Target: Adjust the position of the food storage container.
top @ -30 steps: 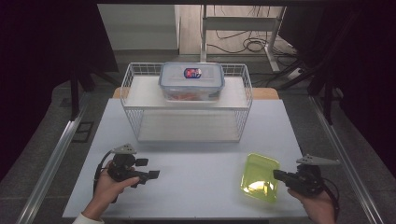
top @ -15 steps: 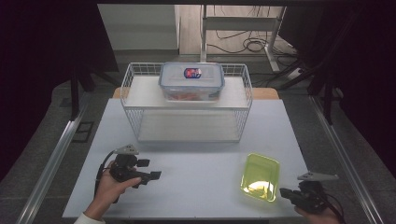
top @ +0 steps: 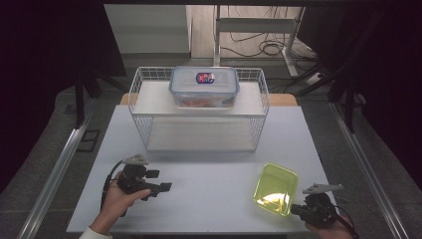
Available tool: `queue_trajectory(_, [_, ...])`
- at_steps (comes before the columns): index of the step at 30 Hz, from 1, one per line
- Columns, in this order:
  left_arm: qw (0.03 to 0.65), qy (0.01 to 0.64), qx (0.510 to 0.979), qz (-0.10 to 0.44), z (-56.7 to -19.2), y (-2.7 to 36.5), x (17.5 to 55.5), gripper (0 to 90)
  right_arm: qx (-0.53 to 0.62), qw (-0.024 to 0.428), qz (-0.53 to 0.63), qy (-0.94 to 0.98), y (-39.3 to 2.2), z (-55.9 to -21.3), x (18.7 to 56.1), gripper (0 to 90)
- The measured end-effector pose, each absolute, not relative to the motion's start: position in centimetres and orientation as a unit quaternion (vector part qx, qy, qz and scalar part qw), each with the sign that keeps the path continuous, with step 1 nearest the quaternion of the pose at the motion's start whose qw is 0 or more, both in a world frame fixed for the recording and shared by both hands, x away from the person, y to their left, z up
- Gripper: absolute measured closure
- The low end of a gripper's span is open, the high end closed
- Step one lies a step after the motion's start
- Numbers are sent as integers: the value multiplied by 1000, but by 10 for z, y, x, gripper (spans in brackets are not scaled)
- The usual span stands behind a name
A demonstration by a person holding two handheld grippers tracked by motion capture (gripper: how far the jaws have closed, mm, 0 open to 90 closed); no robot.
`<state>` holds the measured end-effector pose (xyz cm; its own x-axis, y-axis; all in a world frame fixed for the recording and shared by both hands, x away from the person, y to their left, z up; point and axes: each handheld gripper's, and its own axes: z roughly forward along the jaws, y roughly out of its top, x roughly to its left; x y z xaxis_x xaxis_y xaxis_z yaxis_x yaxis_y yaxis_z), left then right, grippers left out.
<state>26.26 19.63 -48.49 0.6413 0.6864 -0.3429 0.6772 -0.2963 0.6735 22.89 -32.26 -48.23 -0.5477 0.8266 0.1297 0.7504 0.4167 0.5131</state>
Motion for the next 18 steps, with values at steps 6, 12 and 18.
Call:
queue_trajectory(6, [414,426,805,7,-485,196,263,228,459,67,267,845,-309,-484,229,888])
queue_trajectory(12, [409,431,804,8,-487,197,264,229,445,61,277,849,-293,-484,229,888])
queue_trajectory(18, [408,429,806,6,-487,196,264,229,426,53,276,860,-275,-487,228,887])
